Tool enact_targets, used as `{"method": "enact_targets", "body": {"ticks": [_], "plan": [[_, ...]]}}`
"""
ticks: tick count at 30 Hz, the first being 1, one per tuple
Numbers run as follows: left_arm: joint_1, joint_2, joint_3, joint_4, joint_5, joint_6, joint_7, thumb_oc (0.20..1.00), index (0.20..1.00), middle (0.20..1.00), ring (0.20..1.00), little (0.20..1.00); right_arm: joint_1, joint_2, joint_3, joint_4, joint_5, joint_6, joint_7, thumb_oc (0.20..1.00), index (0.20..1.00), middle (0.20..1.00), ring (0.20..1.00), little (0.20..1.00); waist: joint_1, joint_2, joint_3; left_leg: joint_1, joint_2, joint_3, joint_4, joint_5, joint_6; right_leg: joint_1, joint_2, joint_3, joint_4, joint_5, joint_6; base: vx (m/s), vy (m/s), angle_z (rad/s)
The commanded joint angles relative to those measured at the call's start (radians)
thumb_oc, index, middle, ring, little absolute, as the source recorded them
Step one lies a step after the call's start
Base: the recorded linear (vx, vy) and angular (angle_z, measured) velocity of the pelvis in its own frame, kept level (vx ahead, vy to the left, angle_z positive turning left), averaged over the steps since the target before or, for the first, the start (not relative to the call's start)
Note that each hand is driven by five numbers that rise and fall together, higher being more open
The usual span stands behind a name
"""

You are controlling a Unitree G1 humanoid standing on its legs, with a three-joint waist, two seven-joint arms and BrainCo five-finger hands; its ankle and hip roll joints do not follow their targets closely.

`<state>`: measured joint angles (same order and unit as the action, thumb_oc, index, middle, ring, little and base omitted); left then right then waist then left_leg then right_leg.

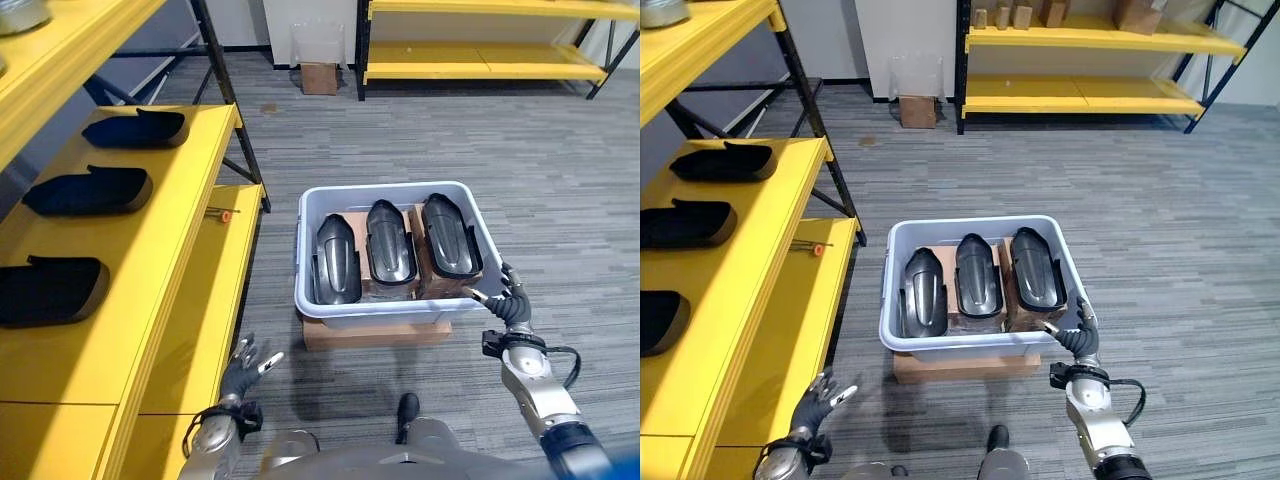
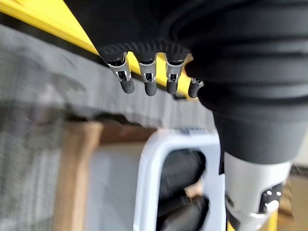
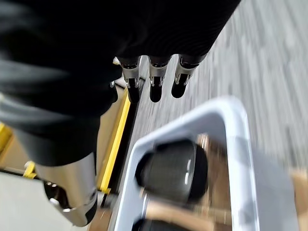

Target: Move parts from the plastic box to the shelf.

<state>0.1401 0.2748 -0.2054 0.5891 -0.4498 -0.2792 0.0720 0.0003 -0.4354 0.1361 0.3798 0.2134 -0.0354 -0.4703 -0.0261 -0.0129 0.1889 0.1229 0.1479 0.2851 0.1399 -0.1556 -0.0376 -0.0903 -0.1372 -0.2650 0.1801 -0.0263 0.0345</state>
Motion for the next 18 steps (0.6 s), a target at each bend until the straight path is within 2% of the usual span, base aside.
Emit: {"method": "enact_targets", "body": {"ticks": [1, 5, 11, 13, 14, 15, 16, 17, 18], "plan": [[-0.033, 0.006, -0.011, -0.051, 0.003, -0.055, 0.025, 1.0, 1.0, 1.0, 1.0, 1.0, -0.041, -0.014, -0.023, -0.03, -0.012, -0.042, -0.106, 1.0, 1.0, 1.0, 1.0, 1.0, -0.01, -0.031, 0.014, 0.015, 0.119, 0.028, 0.01, 0.112, -0.037, 0.002, -0.072, -0.017, 0.09, -0.001, 0.066, 0.17, -0.117, 0.13], [-0.054, 0.018, -0.021, -0.068, 0.037, -0.073, 0.061, 1.0, 1.0, 1.0, 1.0, 1.0, -0.04, -0.014, -0.038, -0.023, -0.024, -0.053, -0.138, 1.0, 1.0, 1.0, 1.0, 1.0, -0.03, -0.015, 0.014, 0.021, 0.124, 0.048, 0.008, 0.126, -0.045, -0.012, -0.062, -0.023, 0.13, -0.028, 0.051, 0.09, -0.076, 0.07], [-0.071, 0.043, 0.011, -0.099, -0.006, -0.074, 0.123, 1.0, 1.0, 1.0, 1.0, 1.0, -0.033, -0.025, -0.035, -0.033, -0.053, -0.081, -0.063, 1.0, 1.0, 1.0, 1.0, 1.0, -0.048, 0.003, 0.02, 0.015, 0.124, 0.039, 0.074, 0.136, -0.048, -0.03, -0.037, -0.009, 0.203, -0.087, 0.013, 0.09, -0.123, 0.0], [-0.074, 0.043, 0.04, -0.104, -0.025, -0.067, 0.14, 1.0, 1.0, 1.0, 1.0, 1.0, -0.022, -0.037, -0.036, -0.054, -0.053, -0.08, -0.023, 1.0, 1.0, 1.0, 1.0, 1.0, -0.052, 0.008, 0.016, -0.011, 0.134, 0.059, 0.159, 0.171, -0.061, -0.014, -0.02, -0.026, 0.197, -0.116, -0.018, 0.06, -0.167, -0.03], [-0.079, 0.045, 0.055, -0.111, -0.028, -0.056, 0.138, 1.0, 1.0, 1.0, 1.0, 1.0, -0.015, -0.045, -0.038, -0.064, -0.053, -0.087, -0.011, 1.0, 1.0, 1.0, 1.0, 1.0, -0.045, 0.009, 0.023, -0.081, 0.149, 0.05, 0.258, 0.225, -0.08, 0.007, -0.007, -0.034, 0.177, -0.126, -0.04, 0.01, -0.146, 0.08], [-0.08, 0.04, 0.069, -0.107, -0.017, -0.06, 0.152, 1.0, 1.0, 1.0, 1.0, 1.0, -0.021, -0.048, -0.026, -0.069, -0.053, -0.095, -0.009, 1.0, 1.0, 1.0, 1.0, 1.0, -0.033, 0.014, 0.04, -0.167, 0.157, 0.012, 0.305, 0.276, -0.094, 0.022, 0.006, -0.022, 0.163, -0.126, -0.048, -0.01, -0.069, 0.25], [-0.081, 0.039, 0.071, -0.105, -0.022, -0.062, 0.151, 1.0, 1.0, 1.0, 1.0, 1.0, -0.025, -0.049, -0.022, -0.068, -0.05, -0.097, -0.012, 1.0, 1.0, 1.0, 1.0, 1.0, -0.032, 0.016, 0.044, -0.176, 0.164, 0.012, 0.288, 0.288, -0.098, 0.022, 0.006, -0.02, 0.166, -0.129, -0.047, -0.02, 0.09, 0.32], [-0.083, 0.036, 0.078, -0.101, -0.042, -0.064, 0.147, 1.0, 1.0, 1.0, 1.0, 1.0, -0.035, -0.054, -0.015, -0.072, -0.044, -0.096, -0.021, 1.0, 1.0, 1.0, 1.0, 1.0, -0.031, 0.021, 0.051, -0.178, 0.173, 0.022, 0.214, 0.312, -0.104, 0.022, 0.004, -0.02, 0.173, -0.133, -0.039, -0.01, 0.233, 0.07], [-0.089, 0.033, 0.08, -0.096, -0.05, -0.061, 0.142, 1.0, 1.0, 1.0, 1.0, 1.0, -0.041, -0.057, -0.011, -0.073, -0.043, -0.097, -0.032, 1.0, 1.0, 1.0, 1.0, 1.0, -0.03, 0.03, 0.055, -0.183, 0.182, 0.037, 0.122, 0.358, -0.119, 0.033, 0.001, -0.026, 0.169, -0.136, -0.033, -0.03, 0.29, -0.18]]}}
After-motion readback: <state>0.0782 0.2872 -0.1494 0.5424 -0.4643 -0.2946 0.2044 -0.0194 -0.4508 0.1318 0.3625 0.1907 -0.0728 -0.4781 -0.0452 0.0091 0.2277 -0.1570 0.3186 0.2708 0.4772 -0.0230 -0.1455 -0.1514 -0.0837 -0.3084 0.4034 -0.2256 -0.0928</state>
